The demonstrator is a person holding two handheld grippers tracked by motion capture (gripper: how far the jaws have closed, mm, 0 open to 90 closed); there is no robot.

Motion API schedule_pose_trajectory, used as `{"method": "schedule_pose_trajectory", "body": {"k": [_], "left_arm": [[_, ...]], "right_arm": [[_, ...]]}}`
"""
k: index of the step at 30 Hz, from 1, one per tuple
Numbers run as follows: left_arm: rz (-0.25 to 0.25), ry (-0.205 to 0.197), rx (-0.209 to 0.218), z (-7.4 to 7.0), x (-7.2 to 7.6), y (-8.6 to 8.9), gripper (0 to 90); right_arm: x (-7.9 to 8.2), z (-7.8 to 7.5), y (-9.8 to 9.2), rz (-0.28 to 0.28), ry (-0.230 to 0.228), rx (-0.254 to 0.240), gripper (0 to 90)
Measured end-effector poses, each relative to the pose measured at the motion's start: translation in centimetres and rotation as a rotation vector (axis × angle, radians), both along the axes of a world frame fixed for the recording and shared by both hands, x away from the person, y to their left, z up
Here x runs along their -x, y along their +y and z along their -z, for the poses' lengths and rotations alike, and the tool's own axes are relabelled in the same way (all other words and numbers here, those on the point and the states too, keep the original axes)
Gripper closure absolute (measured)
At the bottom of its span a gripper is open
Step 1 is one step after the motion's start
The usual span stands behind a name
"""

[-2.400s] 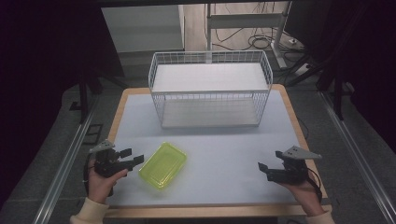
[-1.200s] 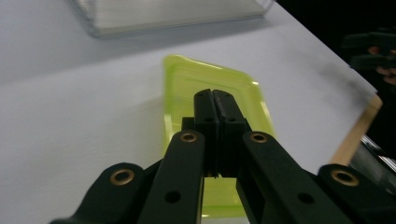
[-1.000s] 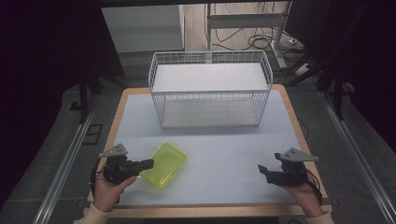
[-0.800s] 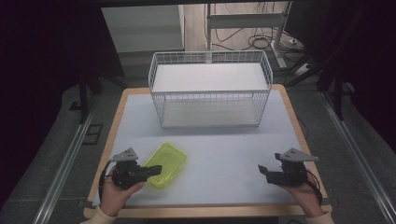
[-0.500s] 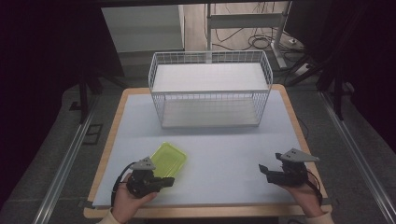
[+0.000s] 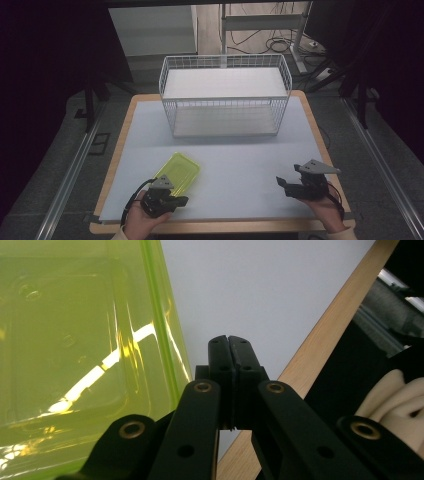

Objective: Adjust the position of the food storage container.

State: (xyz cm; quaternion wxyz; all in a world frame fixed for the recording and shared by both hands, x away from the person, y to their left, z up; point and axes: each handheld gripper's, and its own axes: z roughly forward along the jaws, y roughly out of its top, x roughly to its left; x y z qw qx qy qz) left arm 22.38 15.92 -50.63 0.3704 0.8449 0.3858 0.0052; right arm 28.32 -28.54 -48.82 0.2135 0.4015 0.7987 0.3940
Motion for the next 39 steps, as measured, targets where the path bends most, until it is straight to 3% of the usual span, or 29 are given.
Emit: {"method": "schedule_pose_trajectory", "body": {"k": [8, 19, 39], "left_arm": [[-0.001, 0.003, -0.027, 0.3, 0.6, 0.3, 89.8], [-0.035, 0.012, -0.021, 0.4, 0.5, 1.8, 89.9], [-0.170, 0.017, -0.016, 0.9, -0.8, 6.1, 89.9]], "right_arm": [[0.0, -0.1, 0.0, 0.002, 0.000, -0.002, 20.7], [0.0, -0.1, 0.0, -0.003, 0.001, -0.002, 20.7], [0.0, 0.0, 0.0, -0.009, 0.013, 0.001, 20.7]]}}
